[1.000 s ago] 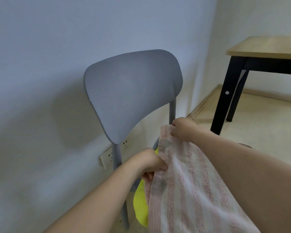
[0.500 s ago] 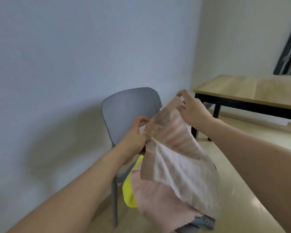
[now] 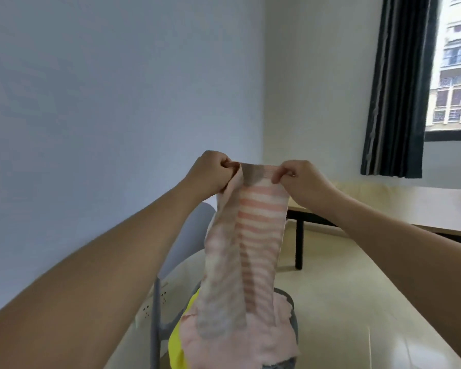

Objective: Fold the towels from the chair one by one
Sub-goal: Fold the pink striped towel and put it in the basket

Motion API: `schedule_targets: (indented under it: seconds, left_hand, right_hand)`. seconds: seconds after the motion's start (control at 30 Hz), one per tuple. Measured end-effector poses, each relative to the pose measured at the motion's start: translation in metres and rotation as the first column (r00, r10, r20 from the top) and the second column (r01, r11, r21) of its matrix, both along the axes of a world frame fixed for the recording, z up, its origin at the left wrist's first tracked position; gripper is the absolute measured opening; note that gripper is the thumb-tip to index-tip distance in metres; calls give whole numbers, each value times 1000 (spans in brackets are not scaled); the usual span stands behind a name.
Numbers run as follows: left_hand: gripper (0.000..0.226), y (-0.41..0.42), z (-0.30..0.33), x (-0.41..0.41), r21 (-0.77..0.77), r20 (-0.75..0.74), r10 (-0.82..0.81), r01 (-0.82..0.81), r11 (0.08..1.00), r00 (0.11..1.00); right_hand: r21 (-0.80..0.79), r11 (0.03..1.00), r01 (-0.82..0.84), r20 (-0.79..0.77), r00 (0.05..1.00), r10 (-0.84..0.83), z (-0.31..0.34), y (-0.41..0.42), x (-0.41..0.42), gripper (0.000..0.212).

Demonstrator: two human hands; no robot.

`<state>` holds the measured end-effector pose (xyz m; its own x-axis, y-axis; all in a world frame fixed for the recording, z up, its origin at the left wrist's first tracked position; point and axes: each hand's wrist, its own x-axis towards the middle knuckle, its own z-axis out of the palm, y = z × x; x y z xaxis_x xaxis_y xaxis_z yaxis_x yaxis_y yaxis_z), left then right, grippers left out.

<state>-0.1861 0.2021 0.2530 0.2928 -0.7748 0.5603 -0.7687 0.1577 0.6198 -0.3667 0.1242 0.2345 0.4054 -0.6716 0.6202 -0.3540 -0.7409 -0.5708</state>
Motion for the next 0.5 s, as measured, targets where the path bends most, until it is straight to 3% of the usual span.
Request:
schedule_targets:
  seconds: [0.1,0.17,0.33,0.5]
  left_hand:
    - [41,8,20,-14,-91,107,79,-70,993,991]
    - [41,15,28,-22,-126,172,148,-128,984,974]
    - [41,29,35,-35,-202,310,270,-214,956,912]
    - [41,46,43,-34,-217,300,291,-232,948,909]
  right_hand:
    - [230,952,-203,133,975,175,14,23,-10,27]
    - [257,931,-260,111,965,239,19,36,-18,40]
    - [119,985,-127,-97,986,139,27,55,-22,62]
    - [-7,998,-59,-116,992,58,32,59,-23,27]
